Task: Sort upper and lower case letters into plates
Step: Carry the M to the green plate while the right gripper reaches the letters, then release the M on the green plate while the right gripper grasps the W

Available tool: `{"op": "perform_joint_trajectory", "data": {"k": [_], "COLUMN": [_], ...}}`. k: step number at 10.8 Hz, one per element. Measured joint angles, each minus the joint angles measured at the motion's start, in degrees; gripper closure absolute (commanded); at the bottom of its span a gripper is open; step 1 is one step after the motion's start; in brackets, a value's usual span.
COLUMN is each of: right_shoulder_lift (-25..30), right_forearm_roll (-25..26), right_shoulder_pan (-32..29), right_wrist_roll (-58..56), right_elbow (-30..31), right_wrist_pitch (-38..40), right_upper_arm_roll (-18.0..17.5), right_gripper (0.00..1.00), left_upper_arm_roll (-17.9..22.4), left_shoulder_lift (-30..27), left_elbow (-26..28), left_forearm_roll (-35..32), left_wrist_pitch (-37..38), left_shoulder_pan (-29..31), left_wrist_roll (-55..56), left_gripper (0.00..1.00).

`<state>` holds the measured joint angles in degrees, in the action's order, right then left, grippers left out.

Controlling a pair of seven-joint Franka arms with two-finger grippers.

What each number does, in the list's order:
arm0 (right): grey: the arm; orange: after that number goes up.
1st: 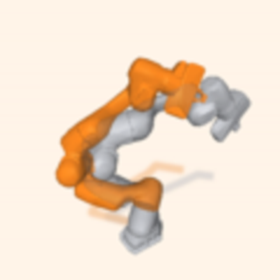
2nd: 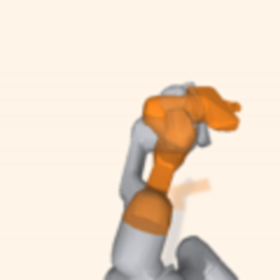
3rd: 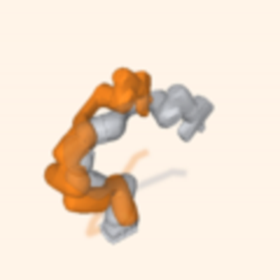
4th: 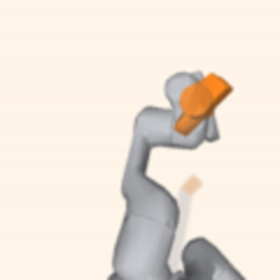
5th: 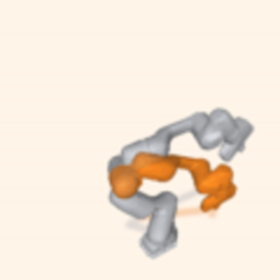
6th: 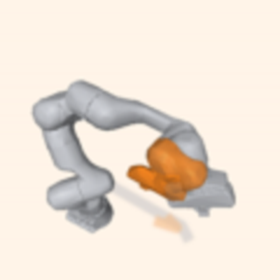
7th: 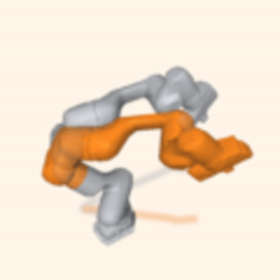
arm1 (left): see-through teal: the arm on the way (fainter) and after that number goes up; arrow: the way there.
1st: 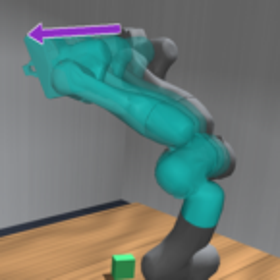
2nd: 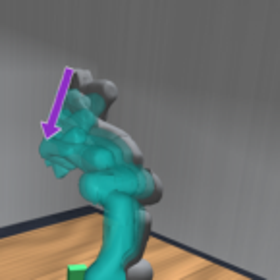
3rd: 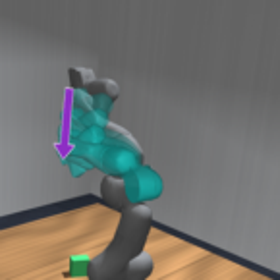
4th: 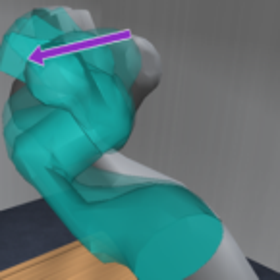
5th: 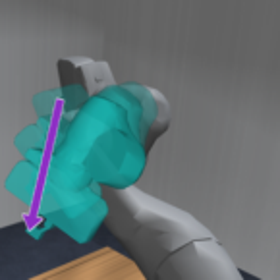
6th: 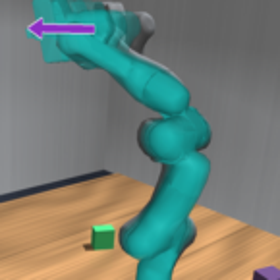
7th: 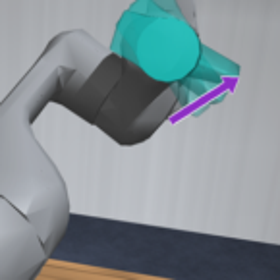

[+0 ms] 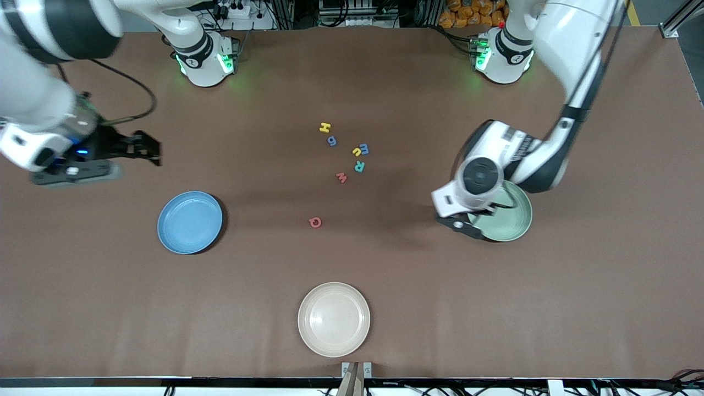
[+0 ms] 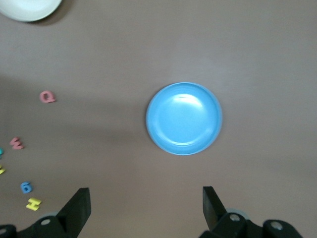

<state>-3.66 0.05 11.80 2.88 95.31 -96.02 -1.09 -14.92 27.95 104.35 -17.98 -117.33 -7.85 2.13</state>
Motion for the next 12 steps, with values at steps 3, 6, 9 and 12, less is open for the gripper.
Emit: {"op": "perform_joint_trajectory", "data": {"k": [3,6,9,12], "right_shoulder_lift": [-5.78,-12.88,-18.76,-24.49], "right_forearm_roll": [0.02,0.05,0.04,0.01], "right_shoulder_pan": [9.27,16.35,20.14,24.66], "right_wrist_roll": [11.5,19.88,21.41,21.31], "right_elbow": [0.35,0.38,0.38,0.53], "right_wrist_pitch": [-3.95,-10.68,-14.84,-23.42], "right_upper_arm_roll": [-2.55,-3.56,-4.96,-6.12], "right_gripper": [0.0,0.0,0.0,0.21], "left_upper_arm_roll": [-0.07,-0.76,-1.32,-1.72], "left_shoulder_lift": [0.23,0.54,0.54,0.57], "left_elbow": [2.04,2.57,2.44,1.12], "left_forearm_roll": [-0.17,-0.04,0.08,5.17], "left_wrist_pitch": [-0.94,-1.32,-1.81,-2.1], "left_shoulder_pan": [4.64,4.35,3.55,0.73], "left_wrist_roll": [-5.15,-4.14,-0.35,9.12], "left_gripper": [0.0,0.0,0.0,0.0]}}
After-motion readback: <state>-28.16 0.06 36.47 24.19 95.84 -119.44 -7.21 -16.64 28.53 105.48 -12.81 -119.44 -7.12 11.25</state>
